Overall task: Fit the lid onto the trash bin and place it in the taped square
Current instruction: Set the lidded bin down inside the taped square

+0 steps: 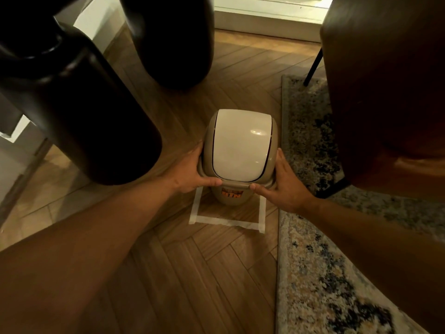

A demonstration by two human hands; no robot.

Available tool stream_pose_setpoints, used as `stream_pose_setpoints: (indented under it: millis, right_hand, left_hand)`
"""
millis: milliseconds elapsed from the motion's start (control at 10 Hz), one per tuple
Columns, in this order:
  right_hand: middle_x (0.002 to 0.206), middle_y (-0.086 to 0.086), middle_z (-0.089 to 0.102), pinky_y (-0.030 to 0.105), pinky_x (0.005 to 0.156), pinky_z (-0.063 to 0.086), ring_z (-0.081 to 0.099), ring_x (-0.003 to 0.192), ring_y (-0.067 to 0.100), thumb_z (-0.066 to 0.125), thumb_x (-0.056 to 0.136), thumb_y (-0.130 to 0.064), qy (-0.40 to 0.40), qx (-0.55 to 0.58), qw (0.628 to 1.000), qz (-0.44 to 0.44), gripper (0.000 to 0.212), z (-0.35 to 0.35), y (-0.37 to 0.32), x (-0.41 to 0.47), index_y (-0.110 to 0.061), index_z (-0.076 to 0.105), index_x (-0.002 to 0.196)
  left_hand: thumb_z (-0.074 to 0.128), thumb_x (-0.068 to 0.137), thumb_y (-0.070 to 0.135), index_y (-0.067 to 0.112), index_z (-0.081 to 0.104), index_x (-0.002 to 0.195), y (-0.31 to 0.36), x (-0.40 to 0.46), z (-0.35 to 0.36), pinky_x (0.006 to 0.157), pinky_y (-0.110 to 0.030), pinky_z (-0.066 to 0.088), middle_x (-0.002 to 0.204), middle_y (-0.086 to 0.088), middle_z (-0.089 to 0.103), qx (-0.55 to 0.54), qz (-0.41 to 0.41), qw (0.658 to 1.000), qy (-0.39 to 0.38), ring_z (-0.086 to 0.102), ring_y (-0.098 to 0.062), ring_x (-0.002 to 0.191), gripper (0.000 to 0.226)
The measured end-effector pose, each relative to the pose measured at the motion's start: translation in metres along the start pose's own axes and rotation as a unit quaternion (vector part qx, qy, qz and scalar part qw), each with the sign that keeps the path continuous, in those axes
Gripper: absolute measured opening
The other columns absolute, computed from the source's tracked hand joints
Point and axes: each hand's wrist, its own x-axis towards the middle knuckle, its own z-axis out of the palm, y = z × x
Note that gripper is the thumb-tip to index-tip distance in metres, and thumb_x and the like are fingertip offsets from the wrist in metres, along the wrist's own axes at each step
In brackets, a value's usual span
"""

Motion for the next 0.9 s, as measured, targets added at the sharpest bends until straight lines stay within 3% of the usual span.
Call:
stream_pose_setpoints:
  millis: [700, 900]
  right_hand:
    - [0.176, -0.005, -0.003, 0.056, 0.126, 0.025, 0.0, 0.163, 0.016, 0.071, 0.08, -0.075, 0.012, 0.03, 0.999, -0.009, 0.123, 0.004, 0.004, 0.002, -0.035, -0.007, 0.166]
    - [0.176, -0.006, -0.004, 0.054, 0.129, 0.017, -0.006, 0.163, 0.016, 0.071, 0.078, -0.077, 0.003, 0.037, 0.999, 0.002, 0.124, -0.001, 0.0, 0.002, -0.034, -0.006, 0.166]
  left_hand:
    - [0.092, 0.056, 0.064, 0.043, 0.019, 0.158, -0.009, 0.0, 0.005, 0.114, -0.046, 0.044, 0.155, 0.013, 0.045, -0.02, -0.01, 1.0, 0.015, 0.043, -0.01, 0.143, 0.127]
    - [0.092, 0.058, 0.061, 0.04, 0.018, 0.159, -0.008, 0.0, 0.006, 0.117, -0.048, 0.04, 0.159, 0.01, 0.039, -0.024, -0.006, 1.0, 0.014, 0.037, -0.011, 0.147, 0.127]
